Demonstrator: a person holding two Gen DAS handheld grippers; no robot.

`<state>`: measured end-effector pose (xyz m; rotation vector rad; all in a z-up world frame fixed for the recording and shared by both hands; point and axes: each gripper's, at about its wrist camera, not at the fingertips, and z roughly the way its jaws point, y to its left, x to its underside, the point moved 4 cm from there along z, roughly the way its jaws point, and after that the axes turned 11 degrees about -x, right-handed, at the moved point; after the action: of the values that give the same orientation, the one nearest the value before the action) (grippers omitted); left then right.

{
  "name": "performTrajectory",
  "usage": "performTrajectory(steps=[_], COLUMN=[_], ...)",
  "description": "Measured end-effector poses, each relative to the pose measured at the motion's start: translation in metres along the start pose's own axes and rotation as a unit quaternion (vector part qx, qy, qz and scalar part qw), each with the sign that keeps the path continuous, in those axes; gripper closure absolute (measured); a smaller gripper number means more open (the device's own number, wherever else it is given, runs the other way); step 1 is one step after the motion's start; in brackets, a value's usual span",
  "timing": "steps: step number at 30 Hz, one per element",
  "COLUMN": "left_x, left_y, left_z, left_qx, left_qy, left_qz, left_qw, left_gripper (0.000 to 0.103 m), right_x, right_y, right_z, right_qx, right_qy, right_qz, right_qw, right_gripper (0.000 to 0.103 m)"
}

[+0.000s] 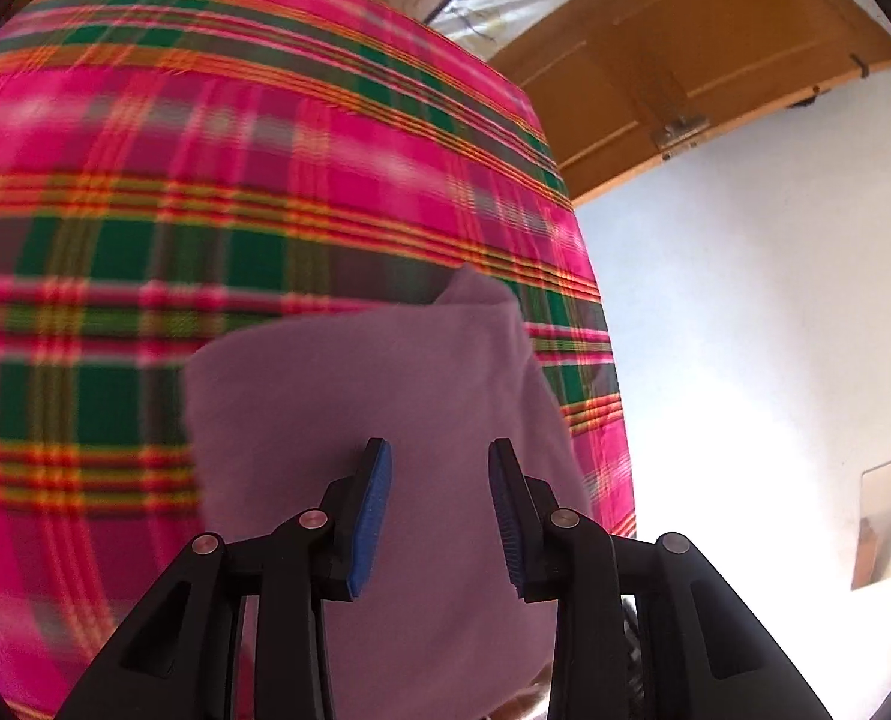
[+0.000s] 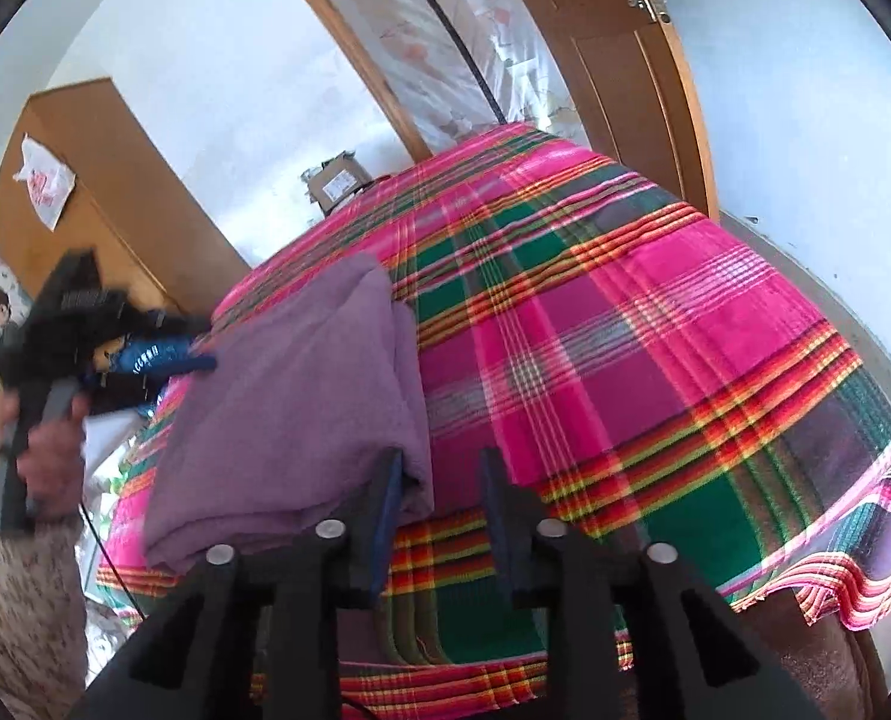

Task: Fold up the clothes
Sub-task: 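Lower the purple garment onto the bed and open the left gripper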

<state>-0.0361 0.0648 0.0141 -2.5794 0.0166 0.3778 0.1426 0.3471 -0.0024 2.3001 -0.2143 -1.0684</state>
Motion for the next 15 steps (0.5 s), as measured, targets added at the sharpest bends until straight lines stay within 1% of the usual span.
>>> performTrajectory(steps=[2,6,8,12,13,15], left_x=[0.008,0.024,0.028,0.033,0.034,0.036], left_y=[0.009,0.02,0.023,0.025,0.026,0.027], left_z=[-0.004,-0.008,-0.007,-0.006,-0.006,-0.006], left_qx=[0.003,0.008,0.008,0.008,0.007,0.006], left_qy=[-0.006,-0.014,-0.015,-0.02,-0.02,-0.02], left_qz=[-0.005,-0.006,-0.007,-0.006,-0.006,-0.006], left_qw=[1.0,0.9999,0.9998,0.9997,0.9998,0.9998], left_gripper=[0.068,0.068,0.068,0.067,0.067,0.067], right_x=[-0.006,-0.018,-0.023,-0.03,-0.031,-0.036], right_y=[0.005,0.018,0.021,0.017,0.016,0.015], right_z=[-0.003,-0.01,-0.015,-0.027,-0.026,-0.016], right_qx=[-0.004,-0.006,-0.007,0.011,0.012,-0.008], right_qy=[-0.012,-0.043,-0.061,-0.095,-0.092,-0.066], right_qz=[-0.006,-0.026,-0.022,-0.01,-0.007,-0.001], right_qw=[1.0,0.999,0.998,0.995,0.996,0.998], right_gripper=[0.072,0.068,0.067,0.067,0.066,0.063])
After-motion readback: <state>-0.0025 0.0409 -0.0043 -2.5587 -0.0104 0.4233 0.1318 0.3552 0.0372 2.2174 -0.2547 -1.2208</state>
